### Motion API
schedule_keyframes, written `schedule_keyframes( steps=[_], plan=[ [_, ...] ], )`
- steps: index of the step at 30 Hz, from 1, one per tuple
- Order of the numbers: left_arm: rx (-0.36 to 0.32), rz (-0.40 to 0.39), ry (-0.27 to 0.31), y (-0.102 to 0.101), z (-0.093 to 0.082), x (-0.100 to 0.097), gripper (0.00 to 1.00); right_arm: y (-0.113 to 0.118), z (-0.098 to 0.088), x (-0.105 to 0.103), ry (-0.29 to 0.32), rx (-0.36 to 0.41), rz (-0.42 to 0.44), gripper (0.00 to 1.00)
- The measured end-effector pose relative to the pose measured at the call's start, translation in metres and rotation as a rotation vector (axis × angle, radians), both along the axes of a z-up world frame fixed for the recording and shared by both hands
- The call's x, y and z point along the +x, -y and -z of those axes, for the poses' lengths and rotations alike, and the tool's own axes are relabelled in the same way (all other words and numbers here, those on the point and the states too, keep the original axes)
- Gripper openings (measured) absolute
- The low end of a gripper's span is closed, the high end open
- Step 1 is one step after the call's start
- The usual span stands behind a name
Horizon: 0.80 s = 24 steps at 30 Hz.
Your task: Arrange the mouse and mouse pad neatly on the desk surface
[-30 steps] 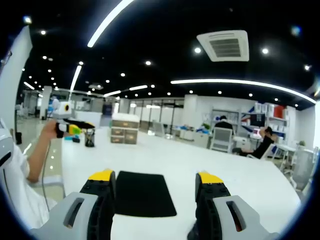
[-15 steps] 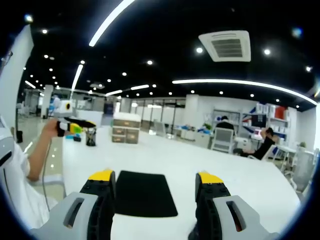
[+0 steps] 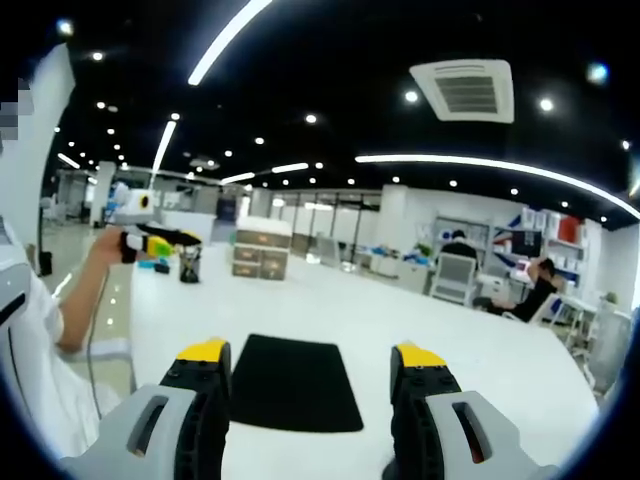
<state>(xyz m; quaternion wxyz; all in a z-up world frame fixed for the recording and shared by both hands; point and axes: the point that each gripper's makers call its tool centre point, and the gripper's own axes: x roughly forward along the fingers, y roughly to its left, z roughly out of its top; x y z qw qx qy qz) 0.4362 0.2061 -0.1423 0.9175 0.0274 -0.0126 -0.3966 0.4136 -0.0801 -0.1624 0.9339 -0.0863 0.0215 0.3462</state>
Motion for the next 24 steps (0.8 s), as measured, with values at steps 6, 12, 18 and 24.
schedule_keyframes(
  steps=[6,12,18,24],
  plan=[
    [0.0,0.0,-0.001,0.0,0.0,0.001,0.55,-0.008,0.005,-0.001,-0.006,-0.026,-0.021,0.62],
    [0.012,0.014,0.004,0.003,0.0,-0.001,0.55,-0.017,0.014,-0.003,-0.013,-0.087,-0.043,0.62],
    [0.021,0.019,0.003,0.005,0.002,-0.001,0.55,-0.026,0.023,-0.005,-0.025,-0.14,-0.068,0.62],
    [0.026,0.027,0.006,0.008,0.002,-0.003,0.55,-0.035,0.031,-0.005,-0.032,-0.184,-0.089,0.62]
  ],
)
